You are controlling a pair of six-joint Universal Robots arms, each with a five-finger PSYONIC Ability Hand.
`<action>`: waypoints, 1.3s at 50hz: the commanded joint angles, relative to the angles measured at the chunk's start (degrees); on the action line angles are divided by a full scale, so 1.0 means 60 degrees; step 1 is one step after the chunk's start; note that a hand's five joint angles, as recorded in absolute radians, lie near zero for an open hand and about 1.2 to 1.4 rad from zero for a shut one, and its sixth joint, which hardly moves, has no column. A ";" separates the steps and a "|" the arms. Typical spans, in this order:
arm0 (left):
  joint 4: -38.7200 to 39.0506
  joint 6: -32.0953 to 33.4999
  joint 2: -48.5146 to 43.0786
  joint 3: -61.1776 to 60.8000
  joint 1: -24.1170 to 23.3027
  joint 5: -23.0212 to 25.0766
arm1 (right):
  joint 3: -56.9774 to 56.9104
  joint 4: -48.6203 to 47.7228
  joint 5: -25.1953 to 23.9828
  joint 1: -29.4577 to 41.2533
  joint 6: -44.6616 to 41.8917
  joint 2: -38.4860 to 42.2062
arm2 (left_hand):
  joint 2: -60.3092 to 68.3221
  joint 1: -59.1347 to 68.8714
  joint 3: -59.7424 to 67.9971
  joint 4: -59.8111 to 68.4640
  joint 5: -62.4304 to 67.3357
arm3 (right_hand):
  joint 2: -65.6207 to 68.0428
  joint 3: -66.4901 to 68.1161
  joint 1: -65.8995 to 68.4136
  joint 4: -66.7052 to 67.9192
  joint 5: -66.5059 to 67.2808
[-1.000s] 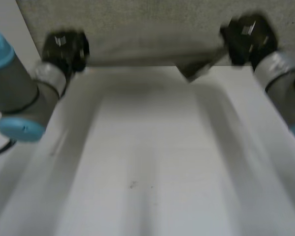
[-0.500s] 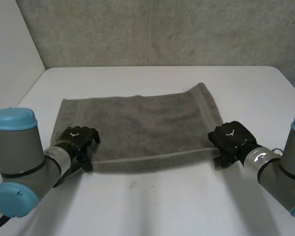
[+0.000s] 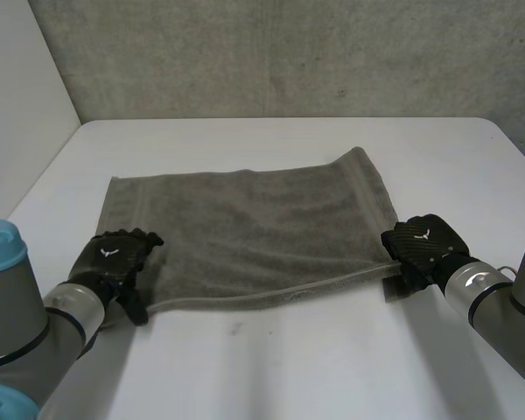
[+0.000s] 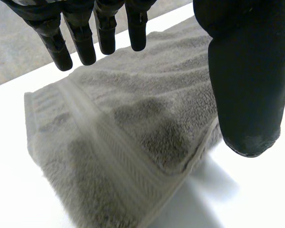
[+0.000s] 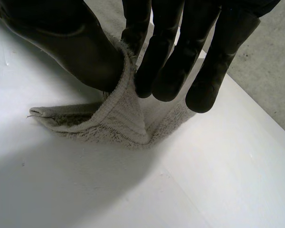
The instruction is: Fold the towel.
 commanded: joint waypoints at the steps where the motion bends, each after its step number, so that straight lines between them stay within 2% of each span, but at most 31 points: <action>1: -0.0638 0.0113 0.0365 -0.0669 0.0696 0.0062 | 0.0010 -0.0028 0.0000 -0.0009 -0.0003 0.0011 | 0.0394 0.0316 0.0384 0.0353 0.0399 | 0.0632 0.0566 0.0508 0.0511 0.0420; 7: -0.0948 0.0142 0.0365 -0.0861 0.0961 0.0076 | 0.0010 -0.0028 0.0000 -0.0009 -0.0003 0.0011 | 0.0563 0.0485 0.0553 0.0522 0.0568 | 0.0632 0.0566 0.0508 0.0511 0.0420; 11: -0.0948 0.0142 0.0350 -0.1036 0.1415 0.0105 | 0.0010 -0.0028 0.0000 0.0006 -0.0003 0.0026 | 0.1208 0.1130 0.1198 0.1167 0.1213 | 0.0632 0.0566 0.0508 0.0511 0.0420; 18: -0.0904 0.0157 0.0306 -0.1066 0.1869 0.0661 | 0.0025 -0.0101 0.0000 -0.0009 -0.0003 0.0026 | 0.1319 0.1241 0.1309 0.1278 0.1324 | 0.0632 0.0566 0.0508 0.0511 0.0420; 22: -0.0744 0.0157 0.0219 -0.1022 0.1986 0.0867 | 0.0069 -0.0160 0.0000 -0.0009 -0.0017 0.0041 | 0.2130 0.2052 0.2120 0.2089 0.2135 | 0.0632 0.0566 0.0508 0.0511 0.0420; 32: -0.0084 0.0157 0.0014 -0.0978 0.2045 0.0896 | 0.0098 -0.0219 0.0000 -0.0009 -0.0017 0.0055 | 0.4565 0.4487 0.4555 0.4524 0.4570 | 0.0632 0.0566 0.0508 0.0511 0.0420; 44: 0.0048 0.0157 -0.0250 -0.0846 0.2045 0.0882 | 0.0098 -0.0307 0.0000 -0.0009 -0.0032 0.0129 | 0.7319 0.7242 0.7310 0.7278 0.7324 | 0.0632 0.0566 0.0508 0.0511 0.0420; 50: 0.0283 0.0171 -0.0280 -0.0875 0.2045 0.0882 | 0.0084 -0.0336 0.0000 -0.0009 -0.0032 0.0143 | 0.9843 0.9765 0.9833 0.9801 0.9848 | 0.0632 0.0566 0.0508 0.0511 0.0420; 51: 0.0297 0.0171 -0.0280 -0.0890 0.2045 0.0882 | 0.0084 -0.0336 0.0000 -0.0009 -0.0032 0.0143 | 1.1032 1.0955 1.1023 1.0991 1.1037 | 0.0632 0.0566 0.0508 0.0511 0.0420; 61: 0.0151 0.0230 0.0013 -0.0875 0.1928 0.0794 | 0.0010 -0.0263 0.0058 -0.0009 -0.0017 -0.0003 | 1.1044 1.0967 1.1035 1.1003 1.1049 | 0.0632 0.0566 0.0508 0.0511 0.0420; 65: 0.0034 0.0464 0.0877 -0.0890 0.1957 0.0779 | -0.0078 -0.0102 0.0102 -0.0009 -0.0017 -0.0282 | 1.1044 1.0967 1.1035 1.1003 1.1049 | 0.0632 0.0566 0.0508 0.0511 0.0420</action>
